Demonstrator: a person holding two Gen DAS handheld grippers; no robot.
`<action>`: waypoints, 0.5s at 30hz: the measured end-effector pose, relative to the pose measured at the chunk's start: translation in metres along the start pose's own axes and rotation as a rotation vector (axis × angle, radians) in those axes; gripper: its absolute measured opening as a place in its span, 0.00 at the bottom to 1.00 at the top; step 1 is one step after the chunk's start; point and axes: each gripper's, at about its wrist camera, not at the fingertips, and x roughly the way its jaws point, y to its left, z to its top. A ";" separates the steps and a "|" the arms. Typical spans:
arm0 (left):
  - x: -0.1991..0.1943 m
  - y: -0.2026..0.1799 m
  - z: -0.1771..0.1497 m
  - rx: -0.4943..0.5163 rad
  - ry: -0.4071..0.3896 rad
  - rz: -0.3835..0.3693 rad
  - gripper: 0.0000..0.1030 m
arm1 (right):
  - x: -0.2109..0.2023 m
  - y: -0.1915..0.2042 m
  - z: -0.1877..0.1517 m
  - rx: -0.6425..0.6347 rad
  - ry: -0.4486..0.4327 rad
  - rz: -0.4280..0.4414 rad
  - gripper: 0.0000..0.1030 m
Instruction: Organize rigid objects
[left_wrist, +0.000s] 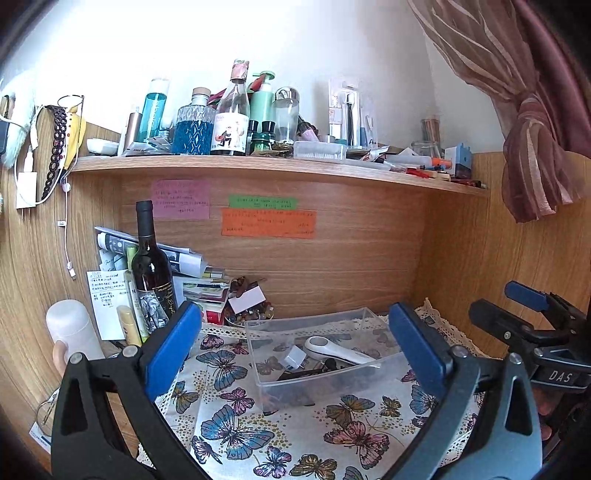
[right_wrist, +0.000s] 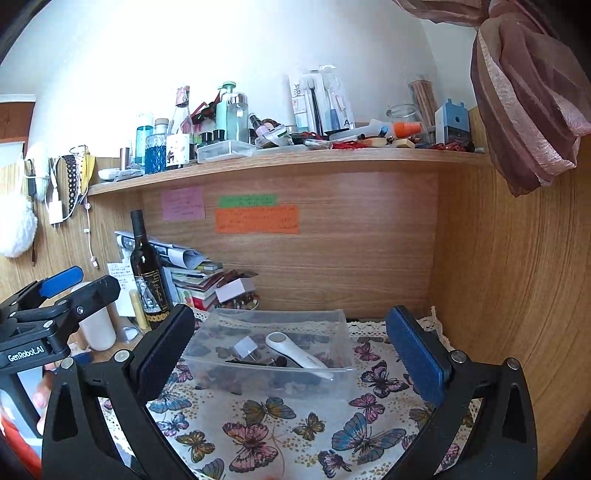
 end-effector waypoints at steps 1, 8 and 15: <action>0.000 0.000 0.000 0.002 -0.001 -0.001 1.00 | 0.000 0.000 0.000 0.000 0.000 -0.001 1.00; -0.001 0.000 0.001 0.006 -0.004 0.001 1.00 | 0.000 0.000 0.000 -0.003 0.003 0.000 1.00; -0.001 -0.001 0.001 0.007 -0.005 0.004 1.00 | 0.000 0.002 0.000 -0.006 0.002 0.003 1.00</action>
